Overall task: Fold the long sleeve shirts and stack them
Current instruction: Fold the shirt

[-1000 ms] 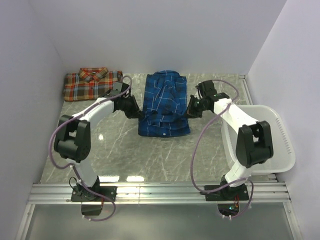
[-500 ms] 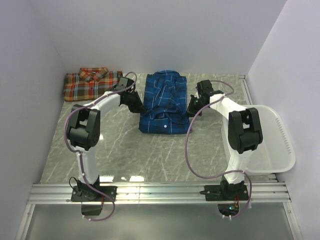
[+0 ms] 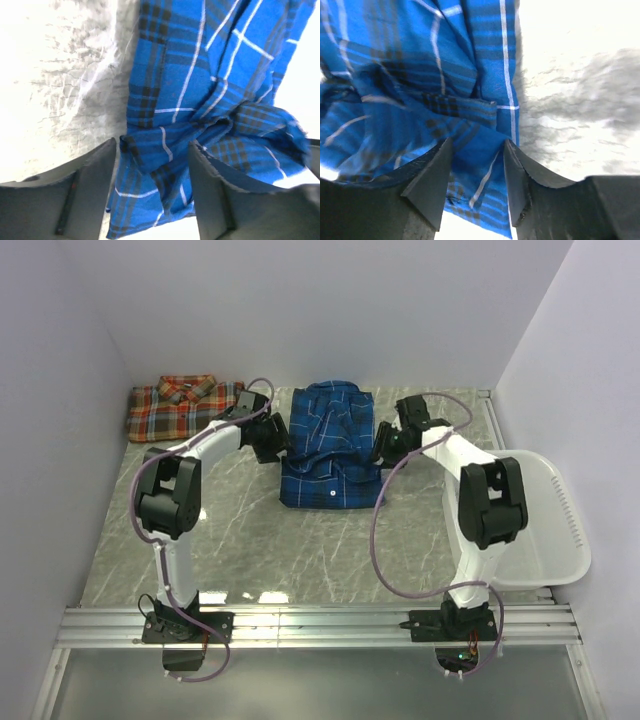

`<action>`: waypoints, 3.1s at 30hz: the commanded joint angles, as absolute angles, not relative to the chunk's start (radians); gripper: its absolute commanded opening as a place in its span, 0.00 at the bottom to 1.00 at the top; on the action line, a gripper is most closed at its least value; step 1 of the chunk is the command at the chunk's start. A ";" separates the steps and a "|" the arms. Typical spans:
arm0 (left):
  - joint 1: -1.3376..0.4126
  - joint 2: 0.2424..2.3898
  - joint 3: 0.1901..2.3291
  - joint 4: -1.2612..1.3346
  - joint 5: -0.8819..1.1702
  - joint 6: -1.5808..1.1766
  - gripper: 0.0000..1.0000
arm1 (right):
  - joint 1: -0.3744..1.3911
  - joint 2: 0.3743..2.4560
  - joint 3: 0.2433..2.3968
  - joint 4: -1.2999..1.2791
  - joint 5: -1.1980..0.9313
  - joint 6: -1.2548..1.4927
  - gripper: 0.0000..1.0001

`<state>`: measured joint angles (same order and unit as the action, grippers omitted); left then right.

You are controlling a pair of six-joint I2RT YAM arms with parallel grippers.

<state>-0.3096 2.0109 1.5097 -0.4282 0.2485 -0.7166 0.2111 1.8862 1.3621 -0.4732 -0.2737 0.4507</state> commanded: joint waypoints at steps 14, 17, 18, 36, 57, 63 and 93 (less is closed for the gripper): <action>-0.302 1.709 1.589 -0.515 0.137 -0.594 0.70 | 0.437 1.514 1.201 -0.362 -0.166 0.316 0.51; -0.296 1.611 1.542 -0.526 0.060 -0.557 0.74 | 0.459 1.543 1.155 -0.342 -0.169 0.331 0.50; -0.288 1.582 1.502 -0.526 0.039 -0.548 0.74 | 0.462 1.552 1.151 -0.339 -0.173 0.328 0.49; -0.242 1.169 1.061 -0.313 -0.261 -0.468 0.98 | 0.390 2.006 1.624 -0.339 0.040 0.304 0.48; -0.235 1.215 1.074 -0.351 -0.287 -0.512 0.98 | 0.584 1.816 1.437 -0.247 -0.282 0.258 0.49; -0.235 1.213 1.068 -0.350 -0.295 -0.512 0.97 | 0.603 2.006 1.569 -0.262 -0.362 0.259 0.48; -0.235 1.304 1.057 -0.249 0.106 -0.599 0.90 | 0.391 1.789 1.435 -0.055 -0.380 0.456 0.53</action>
<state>-0.2356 1.2781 1.0561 -0.3389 -0.0486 -0.5388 0.3985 1.9408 1.5352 -0.1562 -0.3466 0.3985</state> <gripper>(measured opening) 0.914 0.527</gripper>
